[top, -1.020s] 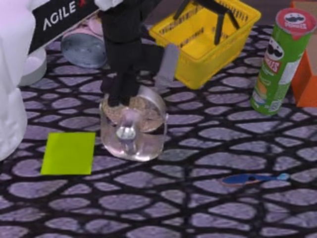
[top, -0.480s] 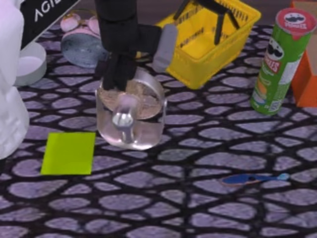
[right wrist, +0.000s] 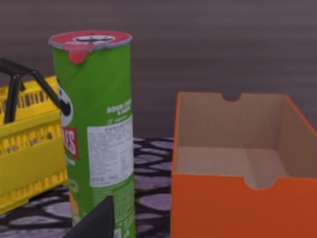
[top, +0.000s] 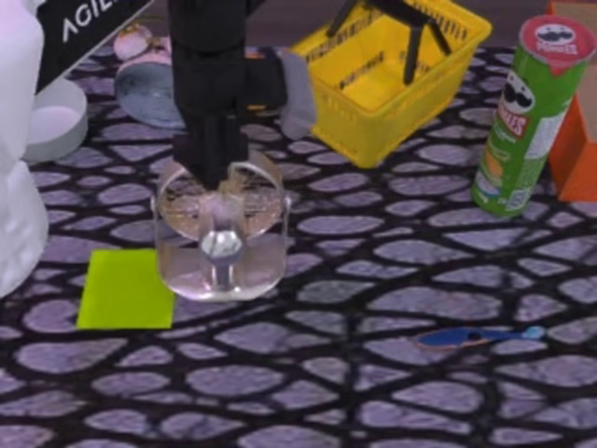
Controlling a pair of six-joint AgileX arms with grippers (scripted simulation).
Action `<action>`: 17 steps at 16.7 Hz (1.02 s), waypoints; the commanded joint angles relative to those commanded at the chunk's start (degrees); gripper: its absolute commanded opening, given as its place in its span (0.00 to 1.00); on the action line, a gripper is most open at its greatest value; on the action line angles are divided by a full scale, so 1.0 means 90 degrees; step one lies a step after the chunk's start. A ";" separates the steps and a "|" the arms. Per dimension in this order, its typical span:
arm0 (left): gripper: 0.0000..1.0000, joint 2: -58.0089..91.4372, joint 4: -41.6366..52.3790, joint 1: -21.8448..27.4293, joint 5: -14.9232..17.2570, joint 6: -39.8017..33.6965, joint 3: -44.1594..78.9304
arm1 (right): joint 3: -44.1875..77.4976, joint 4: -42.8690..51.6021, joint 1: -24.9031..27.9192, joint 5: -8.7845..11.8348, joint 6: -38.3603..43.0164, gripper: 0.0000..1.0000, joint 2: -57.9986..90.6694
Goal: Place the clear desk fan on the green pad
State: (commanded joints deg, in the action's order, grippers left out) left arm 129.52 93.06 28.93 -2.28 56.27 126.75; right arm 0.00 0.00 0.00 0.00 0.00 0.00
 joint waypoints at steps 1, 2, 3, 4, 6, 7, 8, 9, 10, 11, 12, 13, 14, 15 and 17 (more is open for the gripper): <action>0.00 -0.0046 0.0073 -0.0036 -0.0057 -0.0522 -0.0095 | 0.0000 0.0000 0.0000 0.0000 0.0000 1.00 0.0000; 0.00 -0.0105 0.0138 -0.0077 -0.0115 -0.1107 -0.0200 | 0.0000 0.0000 0.0000 0.0000 0.0000 1.00 0.0000; 0.00 -0.0181 0.0191 -0.0124 -0.0171 -0.1768 -0.0313 | 0.0000 0.0000 0.0000 0.0000 0.0000 1.00 0.0000; 0.00 -0.0273 0.0230 -0.0173 -0.0224 -0.2493 -0.0434 | 0.0000 0.0000 0.0000 0.0000 0.0000 1.00 0.0000; 0.00 -0.0497 0.0257 -0.0280 -0.0314 -0.4091 -0.0694 | 0.0000 0.0000 0.0000 0.0000 0.0000 1.00 0.0000; 0.00 -0.0629 0.0245 -0.0336 -0.0350 -0.4953 -0.0834 | 0.0000 0.0000 0.0000 0.0000 0.0000 1.00 0.0000; 0.00 -0.0775 0.0212 -0.0394 -0.0377 -0.5853 -0.0982 | 0.0000 0.0000 0.0000 0.0000 0.0000 1.00 0.0000; 0.00 -0.0929 0.0164 -0.0454 -0.0396 -0.6776 -0.1137 | 0.0000 0.0000 0.0000 0.0000 0.0000 1.00 0.0000; 0.00 -0.1085 0.0105 -0.0515 -0.0407 -0.7709 -0.1296 | 0.0000 0.0000 0.0000 0.0000 0.0000 1.00 0.0000; 0.00 -0.1240 0.0037 -0.0576 -0.0410 -0.8646 -0.1457 | 0.0000 0.0000 0.0000 0.0000 0.0000 1.00 0.0000; 0.00 -0.1390 -0.0037 -0.0637 -0.0405 -0.9577 -0.1618 | 0.0000 0.0000 0.0000 0.0000 0.0000 1.00 0.0000; 0.00 -0.1533 -0.0118 -0.0697 -0.0391 -1.0485 -0.1779 | 0.0000 0.0000 0.0000 0.0000 0.0000 1.00 0.0000; 0.00 -0.1669 -0.0206 -0.0756 -0.0367 -1.1359 -0.1944 | 0.0000 0.0000 0.0000 0.0000 0.0000 1.00 0.0000; 0.00 -0.1802 -0.0302 -0.0815 -0.0335 -1.2196 -0.2113 | 0.0000 0.0000 0.0000 0.0000 0.0000 1.00 0.0000; 0.00 -0.2056 -0.0512 -0.0932 -0.0252 -1.3749 -0.2465 | 0.0000 0.0000 0.0000 0.0000 0.0000 1.00 0.0000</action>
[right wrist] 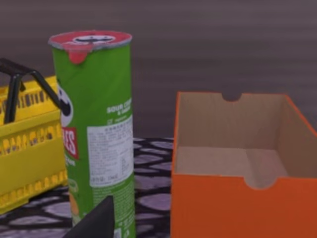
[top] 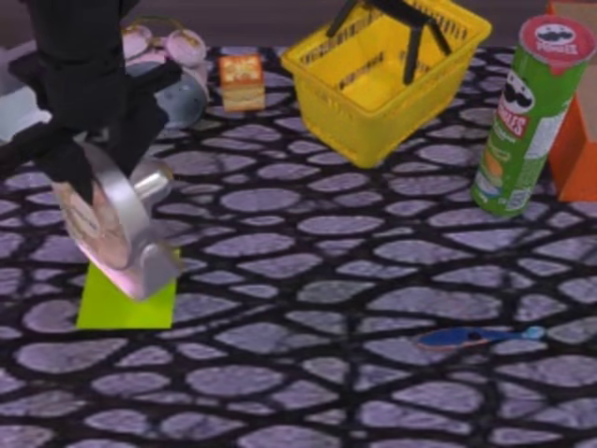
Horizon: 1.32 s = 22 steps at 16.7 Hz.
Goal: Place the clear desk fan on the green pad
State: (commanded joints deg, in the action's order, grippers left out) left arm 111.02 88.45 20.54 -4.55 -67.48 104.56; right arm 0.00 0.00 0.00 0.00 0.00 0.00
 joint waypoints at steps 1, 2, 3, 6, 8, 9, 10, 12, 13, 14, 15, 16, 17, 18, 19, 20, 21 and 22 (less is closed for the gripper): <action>0.00 -0.0122 -0.0114 -0.0059 0.0050 -0.0706 -0.0182 | 0.0000 0.0000 0.0000 0.0000 0.0000 1.00 0.0000; 0.00 -0.0240 -0.0231 -0.0117 0.0104 -0.1356 -0.0362 | 0.0000 0.0000 0.0000 0.0000 0.0000 1.00 0.0000; 0.00 -0.0353 -0.0349 -0.0173 0.0160 -0.1952 -0.0538 | 0.0000 0.0000 0.0000 0.0000 0.0000 1.00 0.0000; 0.00 -0.0651 -0.0691 -0.0326 0.0326 -0.3382 -0.1000 | 0.0000 0.0000 0.0000 0.0000 0.0000 1.00 0.0000; 0.00 -0.0798 -0.0874 -0.0401 0.0416 -0.3990 -0.1219 | 0.0000 0.0000 0.0000 0.0000 0.0000 1.00 0.0000; 0.00 -0.0851 -0.0944 -0.0429 0.0451 -0.4199 -0.1297 | 0.0000 0.0000 0.0000 0.0000 0.0000 1.00 0.0000; 0.00 -0.0891 -0.0996 -0.0449 0.0476 -0.4345 -0.1353 | 0.0000 0.0000 0.0000 0.0000 0.0000 1.00 0.0000; 0.00 -0.0915 -0.1027 -0.0461 0.0492 -0.4427 -0.1386 | 0.0000 0.0000 0.0000 0.0000 0.0000 1.00 0.0000; 0.00 -0.0915 -0.1027 -0.0461 0.0492 -0.4427 -0.1386 | 0.0000 0.0000 0.0000 0.0000 0.0000 1.00 0.0000; 0.00 -0.0915 -0.1027 -0.0461 0.0492 -0.4427 -0.1386 | 0.0000 0.0000 0.0000 0.0000 0.0000 1.00 0.0000; 0.00 -0.0915 -0.1027 -0.0461 0.0492 -0.4427 -0.1386 | 0.0000 0.0000 0.0000 0.0000 0.0000 1.00 0.0000; 0.00 -0.0890 -0.1014 -0.0428 0.0483 -0.4409 -0.1369 | 0.0000 0.0000 0.0000 0.0000 0.0000 1.00 0.0000; 0.00 -0.0887 -0.1036 -0.0435 0.0484 -0.4412 -0.1392 | 0.0000 0.0000 0.0000 0.0000 0.0000 1.00 0.0000; 0.00 -0.0881 -0.1120 -0.0452 0.0486 -0.4417 -0.1473 | 0.0000 0.0000 0.0000 0.0000 0.0000 1.00 0.0000; 0.00 -0.0872 -0.1251 -0.0471 0.0488 -0.4418 -0.1591 | 0.0000 0.0000 0.0000 0.0000 0.0000 1.00 0.0000; 0.00 -0.0864 -0.1419 -0.0488 0.0490 -0.4413 -0.1733 | 0.0000 0.0000 0.0000 0.0000 0.0000 1.00 0.0000; 0.00 -0.0853 -0.1593 -0.0495 0.0491 -0.4398 -0.1881 | 0.0000 0.0000 0.0000 0.0000 0.0000 1.00 0.0000; 0.00 -0.0840 -0.1744 -0.0498 0.0491 -0.4381 -0.2019 | 0.0000 0.0000 0.0000 0.0000 0.0000 1.00 0.0000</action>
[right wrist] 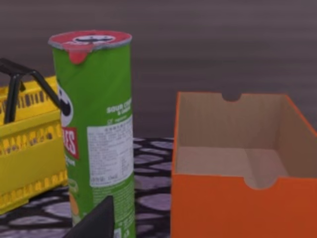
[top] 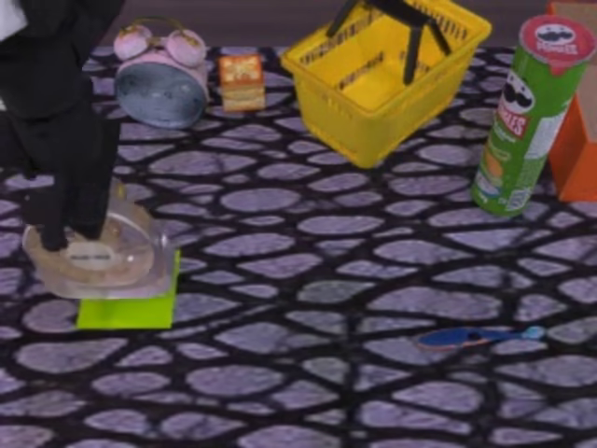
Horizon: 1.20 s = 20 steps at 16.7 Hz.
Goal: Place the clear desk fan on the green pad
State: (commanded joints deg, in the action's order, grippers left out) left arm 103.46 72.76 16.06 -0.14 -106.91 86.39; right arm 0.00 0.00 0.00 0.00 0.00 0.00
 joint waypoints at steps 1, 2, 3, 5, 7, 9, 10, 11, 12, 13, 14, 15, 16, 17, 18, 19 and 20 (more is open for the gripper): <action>0.00 0.0010 -0.0102 -0.0008 0.0001 0.0005 -0.0098 | 0.0000 0.0000 0.0000 0.0000 0.0000 1.00 0.0000; 0.00 0.0013 -0.0138 -0.0012 0.0001 0.0005 -0.0134 | 0.0000 0.0000 0.0000 0.0000 0.0000 1.00 0.0000; 0.00 0.0013 -0.0138 -0.0012 0.0001 0.0005 -0.0134 | 0.0000 0.0000 0.0000 0.0000 0.0000 1.00 0.0000; 0.00 0.0013 -0.0138 -0.0012 0.0001 0.0005 -0.0134 | 0.0000 0.0000 0.0000 0.0000 0.0000 1.00 0.0000; 0.15 0.0013 -0.0138 -0.0012 0.0001 0.0005 -0.0134 | 0.0000 0.0000 0.0000 0.0000 0.0000 1.00 0.0000; 0.30 0.0013 -0.0138 -0.0012 0.0001 0.0005 -0.0134 | 0.0000 0.0000 0.0000 0.0000 0.0000 1.00 0.0000; 0.38 0.0013 -0.0138 -0.0012 0.0001 0.0005 -0.0134 | 0.0000 0.0000 0.0000 0.0000 0.0000 1.00 0.0000; 0.45 0.0013 -0.0138 -0.0012 0.0001 0.0005 -0.0134 | 0.0000 0.0000 0.0000 0.0000 0.0000 1.00 0.0000; 0.53 0.0013 -0.0138 -0.0012 0.0001 0.0005 -0.0134 | 0.0000 0.0000 0.0000 0.0000 0.0000 1.00 0.0000; 0.60 0.0013 -0.0138 -0.0012 0.0001 0.0005 -0.0134 | 0.0000 0.0000 0.0000 0.0000 0.0000 1.00 0.0000; 0.68 0.0013 -0.0138 -0.0012 0.0001 0.0005 -0.0134 | 0.0000 0.0000 0.0000 0.0000 0.0000 1.00 0.0000; 0.75 0.0013 -0.0138 -0.0012 0.0001 0.0005 -0.0134 | 0.0000 0.0000 0.0000 0.0000 0.0000 1.00 0.0000; 0.83 0.0013 -0.0138 -0.0012 0.0001 0.0005 -0.0134 | 0.0000 0.0000 0.0000 0.0000 0.0000 1.00 0.0000; 0.90 0.0013 -0.0138 -0.0012 0.0001 0.0005 -0.0134 | 0.0000 0.0000 0.0000 0.0000 0.0000 1.00 0.0000; 0.98 0.0013 -0.0138 -0.0012 0.0001 0.0005 -0.0134 | 0.0000 0.0000 0.0000 0.0000 0.0000 1.00 0.0000; 1.00 0.0013 -0.0138 -0.0012 0.0001 0.0005 -0.0134 | 0.0000 0.0000 0.0000 0.0000 0.0000 1.00 0.0000; 1.00 0.0013 -0.0138 -0.0012 0.0001 0.0005 -0.0134 | 0.0000 0.0000 0.0000 0.0000 0.0000 1.00 0.0000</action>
